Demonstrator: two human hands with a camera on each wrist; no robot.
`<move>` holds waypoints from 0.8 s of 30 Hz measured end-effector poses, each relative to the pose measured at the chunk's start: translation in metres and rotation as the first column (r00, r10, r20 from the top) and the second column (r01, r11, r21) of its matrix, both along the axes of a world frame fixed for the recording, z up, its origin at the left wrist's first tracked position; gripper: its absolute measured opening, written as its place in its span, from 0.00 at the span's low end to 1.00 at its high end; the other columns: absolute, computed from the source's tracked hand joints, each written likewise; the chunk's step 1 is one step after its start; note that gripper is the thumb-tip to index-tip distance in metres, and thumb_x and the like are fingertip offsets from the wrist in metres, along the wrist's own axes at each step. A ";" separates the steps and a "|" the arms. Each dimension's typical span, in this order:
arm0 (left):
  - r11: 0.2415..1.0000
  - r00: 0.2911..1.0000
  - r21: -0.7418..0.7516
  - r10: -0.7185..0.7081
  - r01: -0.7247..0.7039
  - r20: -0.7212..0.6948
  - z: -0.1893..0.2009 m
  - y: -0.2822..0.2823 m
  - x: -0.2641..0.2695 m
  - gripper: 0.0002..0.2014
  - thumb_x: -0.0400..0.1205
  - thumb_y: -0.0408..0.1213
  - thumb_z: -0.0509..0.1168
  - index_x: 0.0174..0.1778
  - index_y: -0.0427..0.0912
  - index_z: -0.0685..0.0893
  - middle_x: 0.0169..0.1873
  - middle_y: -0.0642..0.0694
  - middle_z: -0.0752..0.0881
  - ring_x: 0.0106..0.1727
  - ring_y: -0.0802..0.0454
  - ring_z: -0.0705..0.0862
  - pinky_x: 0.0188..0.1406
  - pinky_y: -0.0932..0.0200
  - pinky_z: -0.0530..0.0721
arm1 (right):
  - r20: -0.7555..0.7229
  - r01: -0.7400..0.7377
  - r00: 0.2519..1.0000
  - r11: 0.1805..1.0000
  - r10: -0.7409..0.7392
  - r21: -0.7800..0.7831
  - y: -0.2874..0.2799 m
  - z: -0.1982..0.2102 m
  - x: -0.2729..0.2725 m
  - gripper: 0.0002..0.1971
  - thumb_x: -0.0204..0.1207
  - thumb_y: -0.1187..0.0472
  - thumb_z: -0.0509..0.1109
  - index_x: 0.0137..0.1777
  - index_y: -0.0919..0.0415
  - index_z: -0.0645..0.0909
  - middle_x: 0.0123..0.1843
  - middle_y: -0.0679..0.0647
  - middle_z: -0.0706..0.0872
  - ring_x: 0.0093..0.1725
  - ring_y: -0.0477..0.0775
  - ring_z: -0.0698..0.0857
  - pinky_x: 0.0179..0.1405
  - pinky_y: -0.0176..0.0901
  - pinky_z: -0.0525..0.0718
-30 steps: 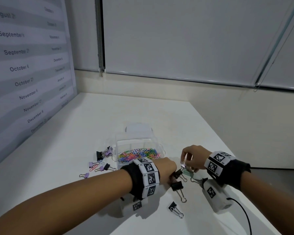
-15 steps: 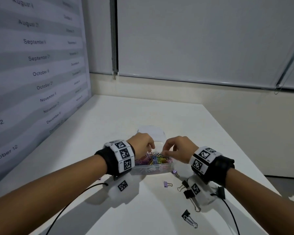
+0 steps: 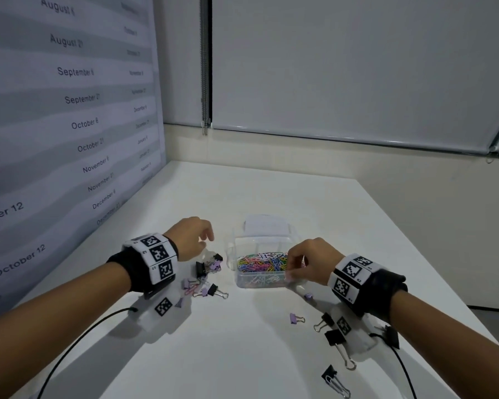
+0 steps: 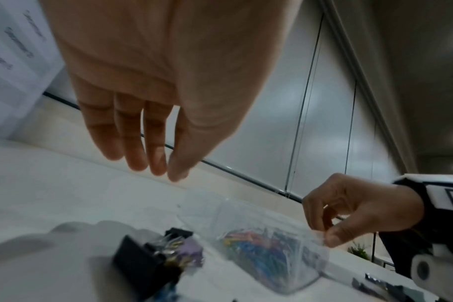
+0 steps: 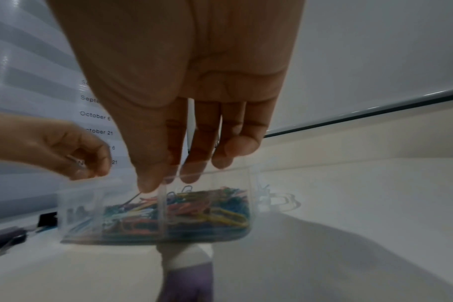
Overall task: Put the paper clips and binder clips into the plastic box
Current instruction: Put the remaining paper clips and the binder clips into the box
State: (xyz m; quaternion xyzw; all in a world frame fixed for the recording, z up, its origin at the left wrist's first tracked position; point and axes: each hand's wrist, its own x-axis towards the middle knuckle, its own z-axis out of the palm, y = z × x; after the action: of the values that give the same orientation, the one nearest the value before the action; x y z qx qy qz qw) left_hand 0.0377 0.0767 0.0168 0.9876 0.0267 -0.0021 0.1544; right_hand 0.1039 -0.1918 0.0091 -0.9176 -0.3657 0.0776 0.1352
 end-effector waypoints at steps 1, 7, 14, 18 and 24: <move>1.000 0.999 0.020 -0.010 0.011 -0.047 -0.002 0.004 -0.003 0.10 0.81 0.33 0.62 0.57 0.43 0.82 0.53 0.46 0.82 0.48 0.55 0.76 0.50 0.64 0.72 | 0.009 0.019 1.000 1.000 -0.018 -0.005 0.001 0.000 0.002 0.04 0.68 0.58 0.75 0.34 0.51 0.84 0.34 0.47 0.84 0.33 0.44 0.81 0.36 0.35 0.78; 0.992 0.966 0.046 -0.102 0.116 -0.237 -0.020 0.004 -0.022 0.15 0.78 0.42 0.68 0.61 0.48 0.81 0.57 0.47 0.77 0.49 0.55 0.77 0.53 0.64 0.75 | 0.099 0.121 0.989 0.990 -0.113 -0.071 0.021 0.000 0.007 0.04 0.70 0.61 0.71 0.44 0.56 0.84 0.42 0.51 0.83 0.44 0.53 0.81 0.43 0.43 0.79; 0.996 0.981 0.046 -0.072 0.082 -0.180 -0.020 0.006 -0.022 0.13 0.81 0.40 0.63 0.61 0.45 0.81 0.56 0.46 0.82 0.48 0.54 0.76 0.52 0.61 0.75 | 0.080 -0.112 0.990 0.994 0.112 -0.007 0.074 -0.003 -0.036 0.08 0.71 0.55 0.71 0.50 0.53 0.82 0.49 0.52 0.85 0.46 0.51 0.79 0.45 0.41 0.75; 0.999 0.990 0.023 -0.025 0.028 -0.141 -0.019 0.013 -0.021 0.14 0.84 0.35 0.56 0.64 0.43 0.80 0.61 0.44 0.84 0.58 0.48 0.81 0.53 0.63 0.73 | 0.032 -0.232 0.972 0.972 0.233 -0.038 0.106 -0.007 -0.052 0.11 0.72 0.58 0.70 0.55 0.54 0.82 0.51 0.55 0.85 0.49 0.54 0.80 0.46 0.42 0.74; 0.998 0.986 0.036 0.055 -0.050 -0.157 -0.020 0.033 -0.027 0.18 0.85 0.30 0.49 0.66 0.42 0.79 0.62 0.39 0.83 0.61 0.44 0.81 0.57 0.58 0.75 | -0.044 -0.284 0.959 0.949 0.281 -0.136 0.123 -0.016 -0.050 0.10 0.71 0.59 0.69 0.49 0.60 0.87 0.49 0.59 0.89 0.51 0.60 0.85 0.45 0.44 0.81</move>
State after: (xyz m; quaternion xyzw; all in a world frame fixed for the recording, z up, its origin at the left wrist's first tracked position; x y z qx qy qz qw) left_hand 0.0110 0.1092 -0.0029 0.9857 0.0647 -0.0757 0.1361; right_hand 0.0536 -0.0688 -0.0064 -0.8620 -0.4852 0.1328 0.0621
